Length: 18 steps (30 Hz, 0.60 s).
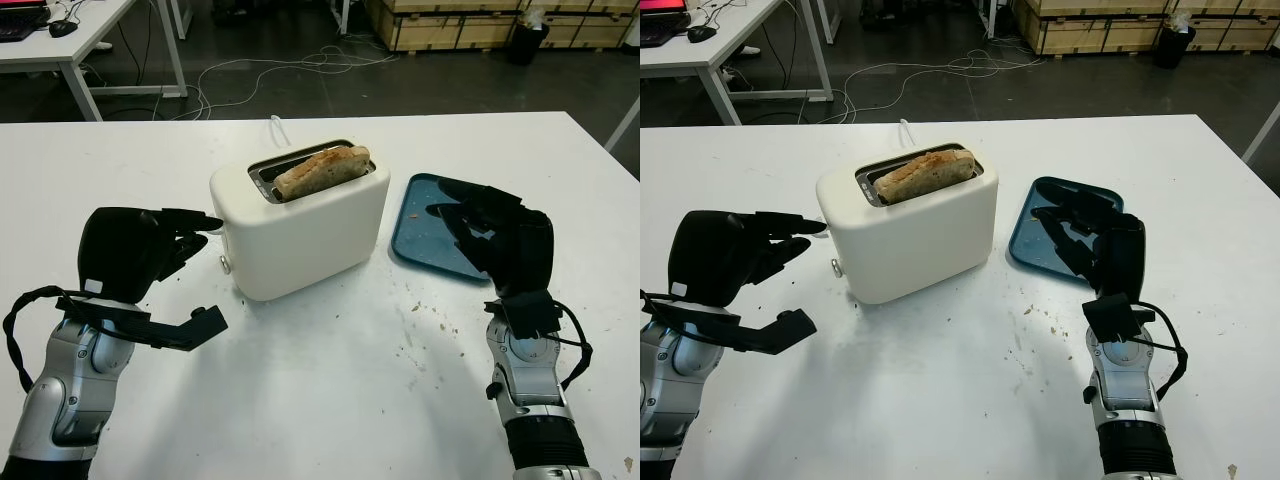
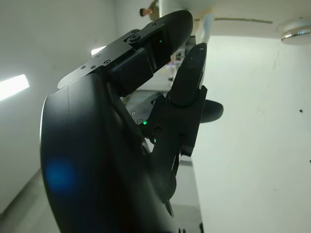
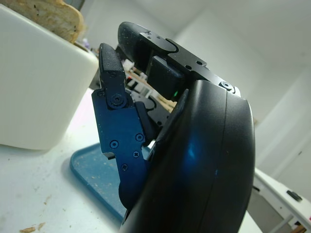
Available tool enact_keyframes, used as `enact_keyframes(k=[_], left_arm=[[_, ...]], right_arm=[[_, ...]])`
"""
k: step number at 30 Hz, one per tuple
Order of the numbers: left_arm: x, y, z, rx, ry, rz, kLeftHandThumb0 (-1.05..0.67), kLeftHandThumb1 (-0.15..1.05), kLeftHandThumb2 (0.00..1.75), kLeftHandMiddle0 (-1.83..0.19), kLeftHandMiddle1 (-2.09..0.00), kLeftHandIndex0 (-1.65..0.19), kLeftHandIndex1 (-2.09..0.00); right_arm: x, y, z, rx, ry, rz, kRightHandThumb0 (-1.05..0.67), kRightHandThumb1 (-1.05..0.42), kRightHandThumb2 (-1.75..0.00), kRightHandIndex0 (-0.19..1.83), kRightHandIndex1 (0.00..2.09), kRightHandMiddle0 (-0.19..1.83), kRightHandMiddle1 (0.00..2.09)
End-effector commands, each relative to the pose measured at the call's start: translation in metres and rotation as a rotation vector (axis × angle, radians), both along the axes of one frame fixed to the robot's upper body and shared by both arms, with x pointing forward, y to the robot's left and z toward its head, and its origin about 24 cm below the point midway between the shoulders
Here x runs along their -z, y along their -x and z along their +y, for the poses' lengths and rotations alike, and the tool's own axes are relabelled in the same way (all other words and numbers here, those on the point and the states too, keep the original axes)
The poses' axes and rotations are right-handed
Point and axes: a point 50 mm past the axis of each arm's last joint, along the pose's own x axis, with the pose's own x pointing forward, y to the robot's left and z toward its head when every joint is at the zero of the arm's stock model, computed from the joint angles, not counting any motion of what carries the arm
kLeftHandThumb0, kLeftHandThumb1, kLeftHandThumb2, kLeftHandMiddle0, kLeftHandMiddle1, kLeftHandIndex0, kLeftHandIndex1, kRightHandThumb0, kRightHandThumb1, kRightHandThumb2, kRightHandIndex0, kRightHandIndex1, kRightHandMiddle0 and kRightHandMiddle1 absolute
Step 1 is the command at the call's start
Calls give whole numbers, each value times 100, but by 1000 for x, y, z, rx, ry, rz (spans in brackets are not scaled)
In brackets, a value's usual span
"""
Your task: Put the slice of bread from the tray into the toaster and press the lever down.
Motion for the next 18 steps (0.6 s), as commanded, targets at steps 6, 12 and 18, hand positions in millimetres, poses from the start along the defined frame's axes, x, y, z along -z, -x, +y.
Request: enact_keyframes(k=[6,12,18], left_arm=[[0,-5,-1,5,-12,-17,-15,92,2,-122,-113,-118,0],[2,-6,1,-13,-34,-9,-14,91,0,-128,-93,-114,0],[2,-6,2,-15,-25,-6,-16,92,1,-127,-101,-112,0]], right_arm=[[0,1,3,-13,-7,11,-39,-92,-12,104,39,106,0],[-1,1,4,-27,-11,6,-39,-92,-12,105,37,107,0],[0,2,4,-41,-12,7,-39,-92,-12,106,36,106,0]])
